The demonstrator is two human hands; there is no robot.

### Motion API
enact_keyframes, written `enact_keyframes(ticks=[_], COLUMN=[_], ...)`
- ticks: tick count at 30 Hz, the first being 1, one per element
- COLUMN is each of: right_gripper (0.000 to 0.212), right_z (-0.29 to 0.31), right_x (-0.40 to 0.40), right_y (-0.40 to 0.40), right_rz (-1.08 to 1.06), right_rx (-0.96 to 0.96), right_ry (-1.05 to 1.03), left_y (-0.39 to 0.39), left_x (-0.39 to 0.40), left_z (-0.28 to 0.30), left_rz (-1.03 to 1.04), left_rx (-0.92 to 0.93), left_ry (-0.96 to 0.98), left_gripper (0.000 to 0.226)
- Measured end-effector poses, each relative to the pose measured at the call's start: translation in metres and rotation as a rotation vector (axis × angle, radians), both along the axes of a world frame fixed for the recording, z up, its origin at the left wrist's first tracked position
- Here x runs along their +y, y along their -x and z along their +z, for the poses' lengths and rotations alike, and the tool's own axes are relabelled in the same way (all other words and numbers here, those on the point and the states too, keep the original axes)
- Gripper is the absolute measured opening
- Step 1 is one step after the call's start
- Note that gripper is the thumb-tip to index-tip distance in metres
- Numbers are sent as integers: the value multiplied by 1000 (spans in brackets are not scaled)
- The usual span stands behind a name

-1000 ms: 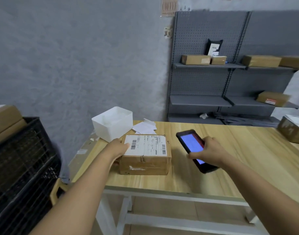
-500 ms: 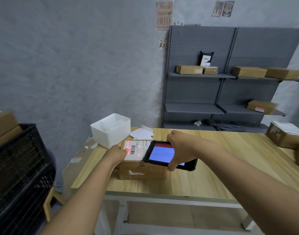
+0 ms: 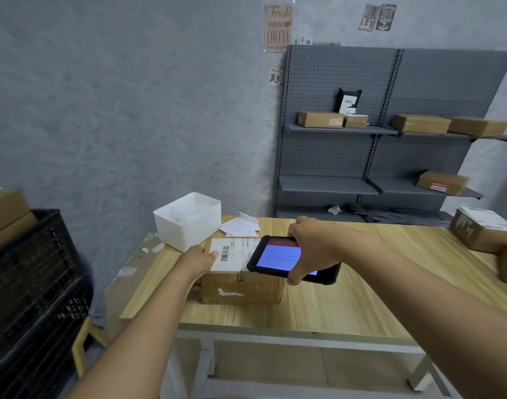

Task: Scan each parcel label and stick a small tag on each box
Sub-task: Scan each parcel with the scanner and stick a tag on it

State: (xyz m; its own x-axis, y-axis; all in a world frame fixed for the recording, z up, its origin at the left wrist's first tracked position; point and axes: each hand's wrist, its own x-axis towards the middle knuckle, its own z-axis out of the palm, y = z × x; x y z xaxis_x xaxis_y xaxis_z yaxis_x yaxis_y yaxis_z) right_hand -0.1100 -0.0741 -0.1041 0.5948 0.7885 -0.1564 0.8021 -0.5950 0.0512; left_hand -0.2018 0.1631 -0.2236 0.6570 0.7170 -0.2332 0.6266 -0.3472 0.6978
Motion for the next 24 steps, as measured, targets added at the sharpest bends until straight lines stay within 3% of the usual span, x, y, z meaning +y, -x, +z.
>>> enact_keyframes(ticks=[12, 19, 24], right_gripper=[71, 68, 62], right_z=[8, 14, 36], right_x=[0, 2, 11], right_y=[-1, 3, 9], right_rz=[-7, 20, 50], right_rx=[18, 11, -67], right_ry=[25, 28, 75], left_y=[1, 2, 3], left_x=[-3, -2, -2], left_z=[4, 7, 8], left_rz=[-15, -25, -19], left_rx=[26, 17, 48], left_ry=[-9, 48, 8], left_gripper=[45, 29, 39])
